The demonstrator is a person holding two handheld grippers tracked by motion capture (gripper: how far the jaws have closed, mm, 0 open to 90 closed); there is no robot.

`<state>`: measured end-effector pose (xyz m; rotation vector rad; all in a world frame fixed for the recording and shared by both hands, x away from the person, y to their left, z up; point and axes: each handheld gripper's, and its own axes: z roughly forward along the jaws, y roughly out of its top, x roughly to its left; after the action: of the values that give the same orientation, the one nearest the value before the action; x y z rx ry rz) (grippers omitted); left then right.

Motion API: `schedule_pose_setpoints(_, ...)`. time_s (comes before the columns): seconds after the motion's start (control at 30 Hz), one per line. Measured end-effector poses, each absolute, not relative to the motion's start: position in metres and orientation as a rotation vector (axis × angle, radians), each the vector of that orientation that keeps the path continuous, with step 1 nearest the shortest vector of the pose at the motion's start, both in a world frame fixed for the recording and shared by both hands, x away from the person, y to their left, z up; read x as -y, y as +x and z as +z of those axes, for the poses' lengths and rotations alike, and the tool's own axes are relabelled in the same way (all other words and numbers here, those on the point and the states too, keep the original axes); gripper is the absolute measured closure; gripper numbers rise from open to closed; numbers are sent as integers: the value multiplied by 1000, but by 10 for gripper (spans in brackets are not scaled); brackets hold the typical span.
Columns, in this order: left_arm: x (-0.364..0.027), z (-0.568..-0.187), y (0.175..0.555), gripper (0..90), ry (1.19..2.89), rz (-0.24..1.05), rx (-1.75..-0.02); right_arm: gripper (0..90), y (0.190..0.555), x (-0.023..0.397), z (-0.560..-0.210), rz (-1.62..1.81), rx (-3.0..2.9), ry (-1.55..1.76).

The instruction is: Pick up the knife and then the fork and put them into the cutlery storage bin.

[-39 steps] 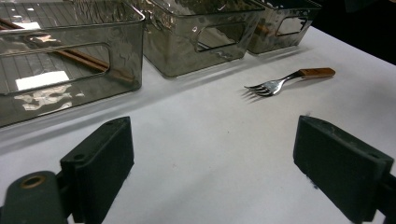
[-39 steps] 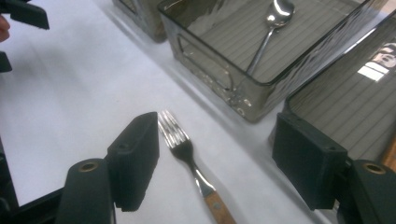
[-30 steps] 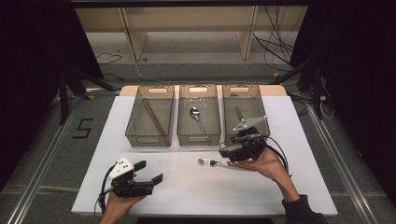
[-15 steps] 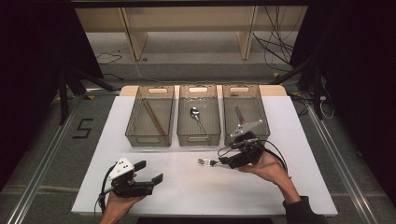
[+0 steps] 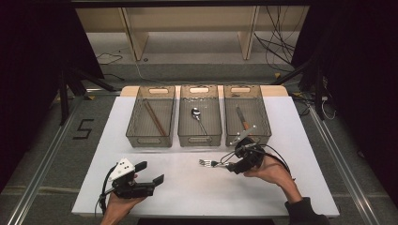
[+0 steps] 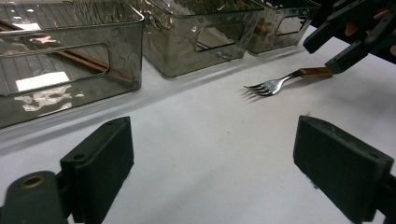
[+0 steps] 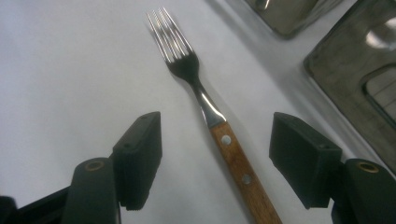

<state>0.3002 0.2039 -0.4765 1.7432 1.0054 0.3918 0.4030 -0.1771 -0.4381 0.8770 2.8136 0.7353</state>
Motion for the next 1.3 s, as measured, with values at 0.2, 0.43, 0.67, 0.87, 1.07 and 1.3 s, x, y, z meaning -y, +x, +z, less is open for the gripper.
schedule_pose_setpoints(0.2, -204, -477, 300, 118, 1745, 393, -1003, 387, 407, 174, -449, 639, -2820, 873)
schedule_pose_setpoints(0.43, -203, -477, 300, 118, 1745, 390, -1006, 456, 410, 174, -457, 598, -2830, 868)
schedule_pose_setpoints(0.67, -203, -477, 300, 118, 1749, 390, -1005, 539, 413, 175, -464, 573, -2841, 870)
schedule_pose_setpoints(0.87, -203, -477, 300, 118, 1746, 390, -1006, 637, 412, 173, -466, 555, -2842, 849)
schedule_pose_setpoints(1.07, -203, -477, 300, 118, 1752, 390, -1002, 740, 406, 170, -465, 537, -2864, 715)
schedule_pose_setpoints(1.3, -203, -477, 300, 118, 1748, 390, -1004, 773, 401, 165, -462, 518, -2874, 629)
